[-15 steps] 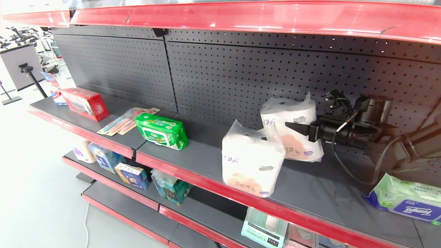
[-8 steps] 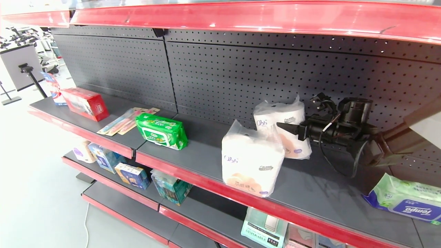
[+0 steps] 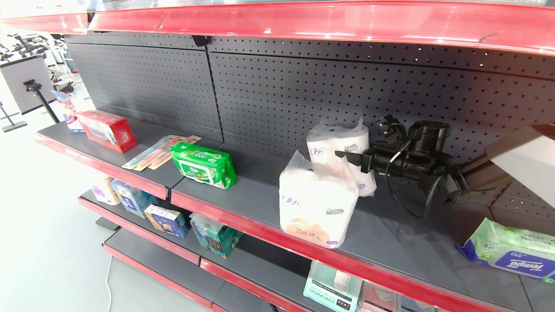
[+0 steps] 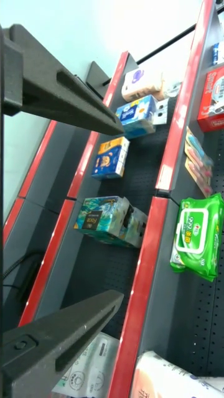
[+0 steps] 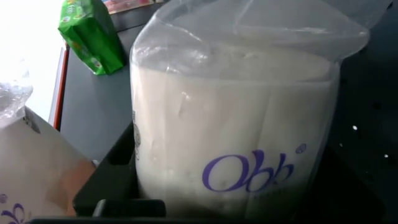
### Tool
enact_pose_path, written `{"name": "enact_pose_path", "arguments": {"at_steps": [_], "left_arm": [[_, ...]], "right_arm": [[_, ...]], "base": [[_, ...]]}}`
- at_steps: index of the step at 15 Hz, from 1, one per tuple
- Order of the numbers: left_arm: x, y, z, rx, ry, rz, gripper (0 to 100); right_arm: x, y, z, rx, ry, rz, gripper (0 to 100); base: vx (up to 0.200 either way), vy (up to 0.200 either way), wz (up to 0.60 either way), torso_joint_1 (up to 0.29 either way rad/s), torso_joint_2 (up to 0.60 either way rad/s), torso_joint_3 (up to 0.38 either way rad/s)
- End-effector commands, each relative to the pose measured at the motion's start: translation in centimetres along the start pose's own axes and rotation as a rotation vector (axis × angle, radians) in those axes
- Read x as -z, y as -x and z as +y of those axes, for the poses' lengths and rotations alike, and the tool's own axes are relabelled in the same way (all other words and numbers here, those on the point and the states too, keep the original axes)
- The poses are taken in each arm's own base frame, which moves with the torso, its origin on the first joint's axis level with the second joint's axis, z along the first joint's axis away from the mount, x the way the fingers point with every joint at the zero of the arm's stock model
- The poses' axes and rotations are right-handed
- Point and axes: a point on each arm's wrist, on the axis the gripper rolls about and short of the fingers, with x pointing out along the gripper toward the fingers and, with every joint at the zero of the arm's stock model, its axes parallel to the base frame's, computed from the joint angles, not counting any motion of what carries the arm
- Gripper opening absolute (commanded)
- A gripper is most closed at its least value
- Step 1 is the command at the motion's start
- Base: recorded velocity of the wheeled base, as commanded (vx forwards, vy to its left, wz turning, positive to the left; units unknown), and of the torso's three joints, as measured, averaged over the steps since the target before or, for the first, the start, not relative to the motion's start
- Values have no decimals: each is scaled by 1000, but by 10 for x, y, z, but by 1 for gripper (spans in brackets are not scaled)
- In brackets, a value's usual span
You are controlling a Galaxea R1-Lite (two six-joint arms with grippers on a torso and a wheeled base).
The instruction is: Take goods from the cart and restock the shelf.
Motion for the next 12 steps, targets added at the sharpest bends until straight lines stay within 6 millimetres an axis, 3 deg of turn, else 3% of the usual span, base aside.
{"name": "enact_pose_path", "arguments": {"at_steps": [1, 5, 12], "left_arm": [[0, 0, 0, -1, 0, 1, 100], [0, 0, 0, -1, 0, 1, 100], [0, 0, 0, -1, 0, 1, 100]], "right_arm": [[-4, -1, 3, -10, 9, -9, 0], [16, 1, 3, -39, 32, 41, 0], [43, 33, -15, -69, 121, 101, 0]], "base": [[0, 0, 0, 0, 0, 0], [0, 0, 0, 0, 0, 0], [0, 0, 0, 0, 0, 0]]}}
